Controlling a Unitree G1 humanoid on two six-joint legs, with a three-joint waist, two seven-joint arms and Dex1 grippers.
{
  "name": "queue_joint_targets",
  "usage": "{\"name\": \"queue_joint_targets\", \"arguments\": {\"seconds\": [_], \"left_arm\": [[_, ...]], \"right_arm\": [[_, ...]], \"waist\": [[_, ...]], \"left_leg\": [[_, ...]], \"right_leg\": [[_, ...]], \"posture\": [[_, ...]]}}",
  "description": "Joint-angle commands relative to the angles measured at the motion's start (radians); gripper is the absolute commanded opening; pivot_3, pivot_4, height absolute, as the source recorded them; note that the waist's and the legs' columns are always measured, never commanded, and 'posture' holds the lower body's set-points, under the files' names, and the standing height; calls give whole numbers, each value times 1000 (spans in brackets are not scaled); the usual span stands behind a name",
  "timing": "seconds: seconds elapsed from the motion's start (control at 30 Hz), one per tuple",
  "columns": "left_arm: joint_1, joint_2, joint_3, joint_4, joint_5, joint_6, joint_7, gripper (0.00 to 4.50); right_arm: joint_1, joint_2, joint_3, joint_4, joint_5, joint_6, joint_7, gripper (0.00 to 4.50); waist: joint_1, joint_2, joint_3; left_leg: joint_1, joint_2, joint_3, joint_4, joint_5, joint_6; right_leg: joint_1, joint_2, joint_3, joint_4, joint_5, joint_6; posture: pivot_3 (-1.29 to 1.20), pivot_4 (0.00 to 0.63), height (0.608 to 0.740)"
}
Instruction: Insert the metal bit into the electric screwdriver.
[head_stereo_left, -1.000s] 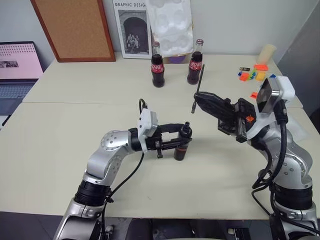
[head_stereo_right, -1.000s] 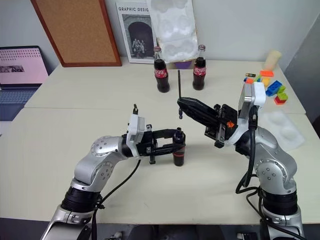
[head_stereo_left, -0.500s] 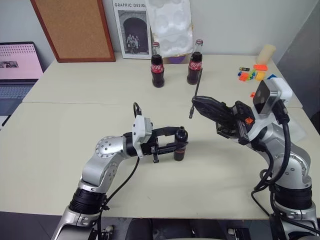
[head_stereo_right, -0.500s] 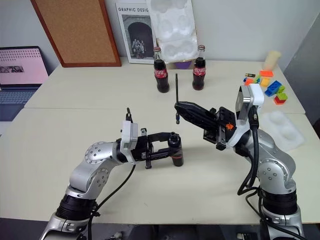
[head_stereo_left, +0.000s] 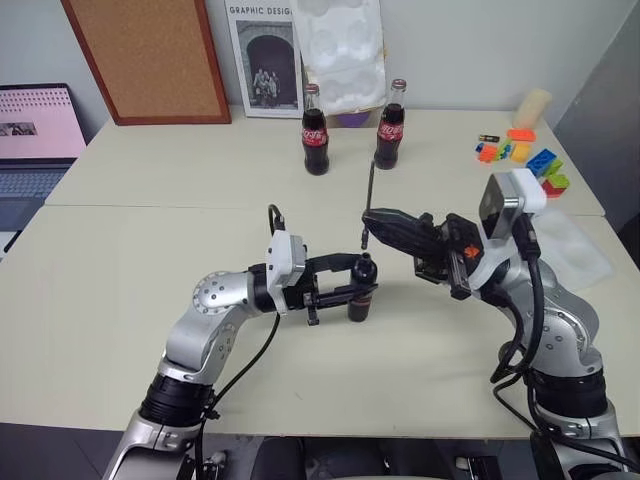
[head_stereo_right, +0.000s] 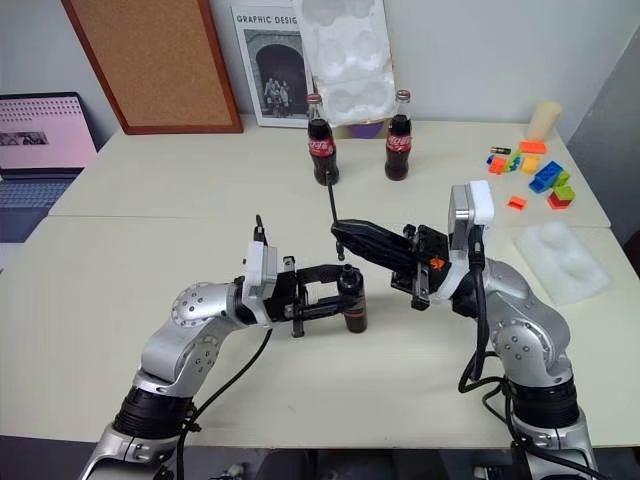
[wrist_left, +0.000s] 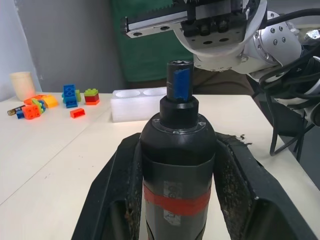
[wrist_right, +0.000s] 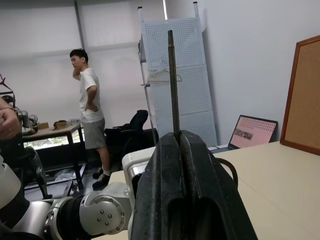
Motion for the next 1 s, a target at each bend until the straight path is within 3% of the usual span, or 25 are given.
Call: {"name": "queue_joint_targets", "arguments": {"seconds": [0.03, 1.0], "left_arm": [[-7, 12, -6, -3, 8, 13, -4, 1623], [-13, 25, -4, -22, 3, 42, -10, 1623]], "right_arm": [[1, 7, 1, -5, -9, -27, 23, 0], [18, -4, -13, 38, -42, -43, 63, 0]], "waist": [[0, 0, 0], [0, 0, 0]], "left_leg": [[0, 0, 0, 0, 0, 0], [0, 0, 0, 0, 0, 0]], "right_leg": [[0, 0, 0, 0, 0, 0], [0, 0, 0, 0, 0, 0]], "posture": [[0, 150, 740], [0, 150, 740]]}}
